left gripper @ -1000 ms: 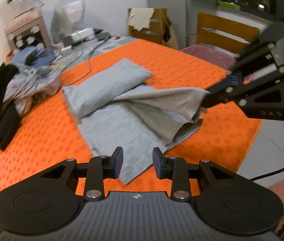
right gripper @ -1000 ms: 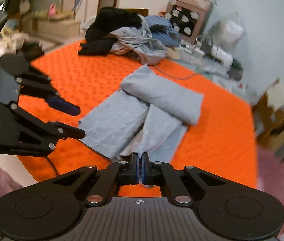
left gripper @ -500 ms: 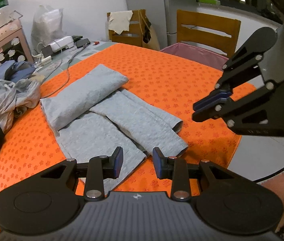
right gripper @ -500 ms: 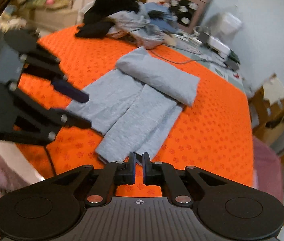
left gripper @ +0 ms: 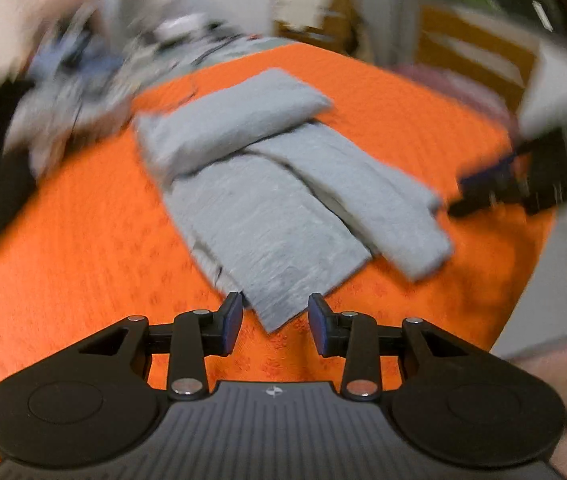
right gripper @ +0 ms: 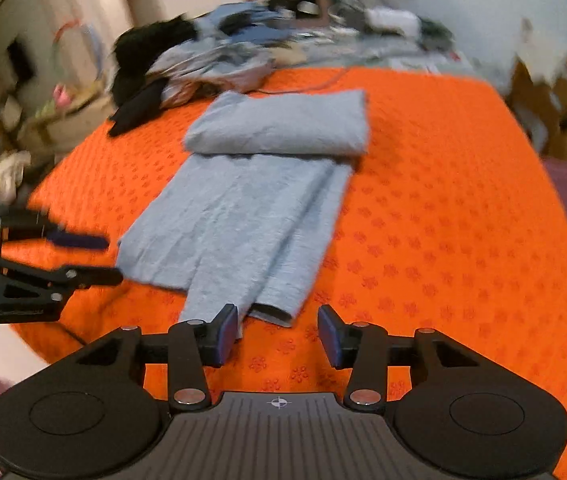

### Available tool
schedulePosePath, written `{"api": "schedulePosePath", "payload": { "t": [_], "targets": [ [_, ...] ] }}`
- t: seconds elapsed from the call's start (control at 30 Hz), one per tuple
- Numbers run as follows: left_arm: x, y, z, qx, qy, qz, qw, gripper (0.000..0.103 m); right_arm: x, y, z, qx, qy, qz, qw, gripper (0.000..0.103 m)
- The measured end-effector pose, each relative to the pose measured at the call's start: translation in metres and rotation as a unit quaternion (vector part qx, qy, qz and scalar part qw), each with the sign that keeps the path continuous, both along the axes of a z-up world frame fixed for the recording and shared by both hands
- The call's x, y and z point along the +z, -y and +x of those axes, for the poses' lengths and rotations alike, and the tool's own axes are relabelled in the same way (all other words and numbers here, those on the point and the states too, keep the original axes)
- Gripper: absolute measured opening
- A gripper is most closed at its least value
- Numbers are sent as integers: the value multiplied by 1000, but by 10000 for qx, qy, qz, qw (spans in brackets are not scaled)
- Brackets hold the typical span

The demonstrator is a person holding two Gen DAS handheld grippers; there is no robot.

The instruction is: Fold clothes

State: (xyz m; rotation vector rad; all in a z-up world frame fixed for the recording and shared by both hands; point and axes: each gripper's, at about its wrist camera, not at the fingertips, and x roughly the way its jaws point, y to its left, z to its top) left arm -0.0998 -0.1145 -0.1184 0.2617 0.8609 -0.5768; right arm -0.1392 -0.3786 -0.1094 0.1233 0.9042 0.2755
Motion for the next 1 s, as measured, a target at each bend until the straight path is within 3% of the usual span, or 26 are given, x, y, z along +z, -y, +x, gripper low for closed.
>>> {"api": "schedulePosePath", "payload": {
  "t": [0.17,0.3,0.4,0.47,0.53,0.57,0.8,0.87,1.0],
  "targets": [
    [-4,-11,26,666,-319,-333,9967,41,-10,21,16,-505,-286,874,9945,50],
    [-9,-12,39,984,-699,-629,9907,32,-19,23,29,-614,-467,1157,9903,51],
    [-11,-10,40,1035,-755,-664,9895,27,-26,21,36,-700,-643,1161,9887,50],
    [-12,-11,39,1057,-747,-686,9892,8,-27,21,36,-694,-654,1225,9879,37],
    [-12,-12,38,1080,-721,-738,9888,3,-28,18,37,-685,-704,1185,9881,12],
    [-10,-14,38,1093,-687,-800,9884,3,-28,17,37,-645,-691,1195,9883,7],
    [-1,-18,26,938,-544,-717,9915,3,-13,17,32,-604,-540,1108,9905,6],
    [-1,-19,23,862,-547,-650,9927,3,-11,12,33,-523,-566,789,9939,8],
    [2,-23,17,746,-539,-615,9939,3,9,-7,28,-232,-43,-35,9997,21]
  ]
}}
